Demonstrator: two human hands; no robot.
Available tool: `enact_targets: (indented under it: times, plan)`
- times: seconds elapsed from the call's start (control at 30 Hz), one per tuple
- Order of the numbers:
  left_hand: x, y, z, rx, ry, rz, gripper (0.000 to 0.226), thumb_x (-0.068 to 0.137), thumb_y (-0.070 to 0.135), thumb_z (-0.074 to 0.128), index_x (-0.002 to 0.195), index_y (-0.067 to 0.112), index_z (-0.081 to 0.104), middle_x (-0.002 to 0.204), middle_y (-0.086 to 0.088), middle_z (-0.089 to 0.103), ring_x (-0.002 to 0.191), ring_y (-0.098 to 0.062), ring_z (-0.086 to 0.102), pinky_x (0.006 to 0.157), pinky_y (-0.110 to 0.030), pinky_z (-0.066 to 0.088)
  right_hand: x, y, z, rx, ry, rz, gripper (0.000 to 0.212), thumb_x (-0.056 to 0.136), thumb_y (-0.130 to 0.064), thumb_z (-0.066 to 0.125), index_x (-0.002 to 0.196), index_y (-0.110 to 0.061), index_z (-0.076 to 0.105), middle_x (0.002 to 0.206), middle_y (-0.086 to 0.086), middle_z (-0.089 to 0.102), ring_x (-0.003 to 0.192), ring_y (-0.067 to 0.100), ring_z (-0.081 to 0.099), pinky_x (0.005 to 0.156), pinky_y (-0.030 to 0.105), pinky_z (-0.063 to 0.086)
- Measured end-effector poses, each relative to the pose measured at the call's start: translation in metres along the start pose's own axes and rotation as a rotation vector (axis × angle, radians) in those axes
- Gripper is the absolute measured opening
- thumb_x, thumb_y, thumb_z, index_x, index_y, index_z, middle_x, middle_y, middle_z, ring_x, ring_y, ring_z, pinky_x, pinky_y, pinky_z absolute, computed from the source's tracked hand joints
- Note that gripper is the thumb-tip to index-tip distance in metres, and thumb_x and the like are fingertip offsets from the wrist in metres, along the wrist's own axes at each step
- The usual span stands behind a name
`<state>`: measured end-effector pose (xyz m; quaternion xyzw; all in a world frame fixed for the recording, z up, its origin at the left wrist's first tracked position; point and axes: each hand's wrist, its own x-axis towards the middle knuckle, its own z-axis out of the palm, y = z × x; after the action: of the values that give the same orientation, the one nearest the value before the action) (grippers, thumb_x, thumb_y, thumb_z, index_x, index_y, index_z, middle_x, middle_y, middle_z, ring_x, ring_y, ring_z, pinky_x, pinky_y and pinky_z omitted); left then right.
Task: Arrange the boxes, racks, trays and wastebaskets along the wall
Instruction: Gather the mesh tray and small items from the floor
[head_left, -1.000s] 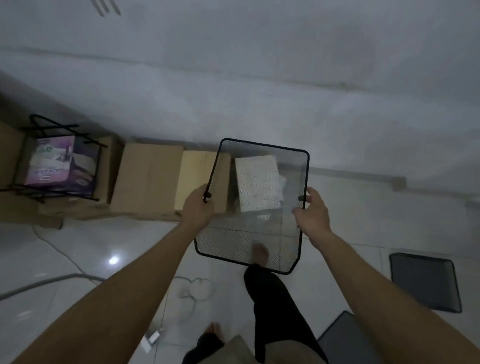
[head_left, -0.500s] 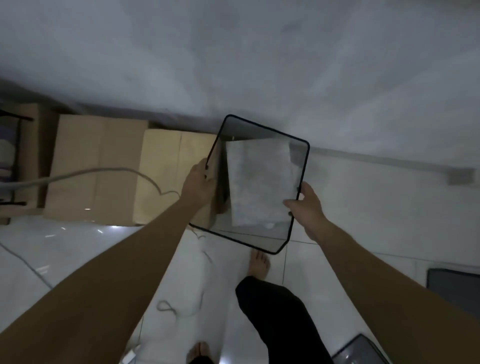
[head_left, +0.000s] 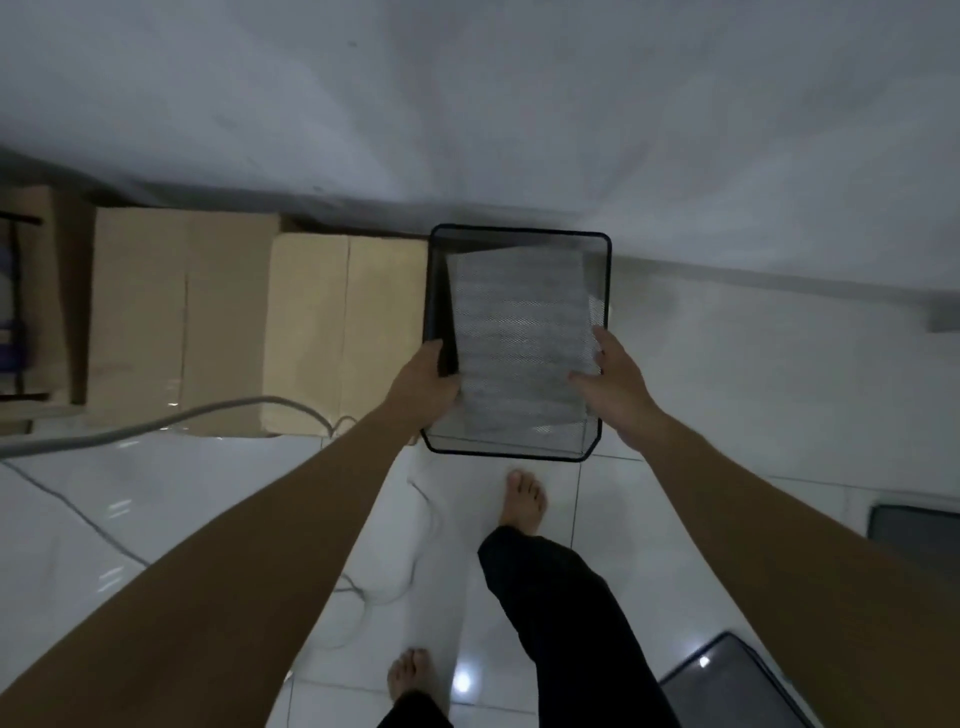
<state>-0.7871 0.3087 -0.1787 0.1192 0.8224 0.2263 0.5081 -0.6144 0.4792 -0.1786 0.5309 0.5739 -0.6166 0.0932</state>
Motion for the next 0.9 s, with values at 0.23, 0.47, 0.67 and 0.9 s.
enact_targets:
  times: [0.23,0.47,0.67,0.9]
  plan:
    - [-0.086,0.039,-0.01,0.212,0.094,0.153,0.048,0.098,0.011,0.048,0.144,0.007,0.04,0.147,-0.014,0.042,0.128,-0.028,0.047,0.092,-0.02,0.032,-0.092,-0.021,0.014,-0.068,-0.016,-0.04,0.07,0.089,-0.02,0.067,0.15,-0.023,0.035,0.143,-0.003,0.046,0.127,0.017,0.048,0.108,0.037,0.043]
    - [-0.224,0.039,-0.016,0.368,0.08,0.313,0.051,0.099,0.016,0.048,0.147,0.005,0.035,0.147,-0.013,0.04,0.127,-0.025,0.046,0.095,-0.019,0.031,-0.249,-0.026,0.016,-0.107,0.084,-0.104,0.042,0.092,-0.014,0.062,0.132,-0.02,0.052,0.12,-0.005,0.056,0.103,0.014,0.057,0.085,0.021,0.041]
    - [-0.332,0.019,-0.01,0.431,0.076,0.521,0.044,0.097,0.012,0.049,0.139,0.001,0.042,0.137,-0.016,0.046,0.12,-0.03,0.05,0.097,-0.031,0.042,-0.377,0.006,0.025,-0.038,0.226,-0.116,0.043,0.09,-0.017,0.066,0.131,-0.024,0.055,0.123,-0.007,0.058,0.102,0.013,0.06,0.086,0.021,0.042]
    - [-0.432,0.006,0.019,0.576,0.016,0.718,0.039,0.099,0.016,0.046,0.136,0.002,0.045,0.133,-0.018,0.051,0.118,-0.031,0.051,0.093,-0.031,0.039,-0.504,0.062,0.033,0.001,0.382,-0.089,0.039,0.089,-0.02,0.068,0.127,-0.019,0.059,0.118,-0.001,0.062,0.096,0.014,0.063,0.074,0.019,0.045]
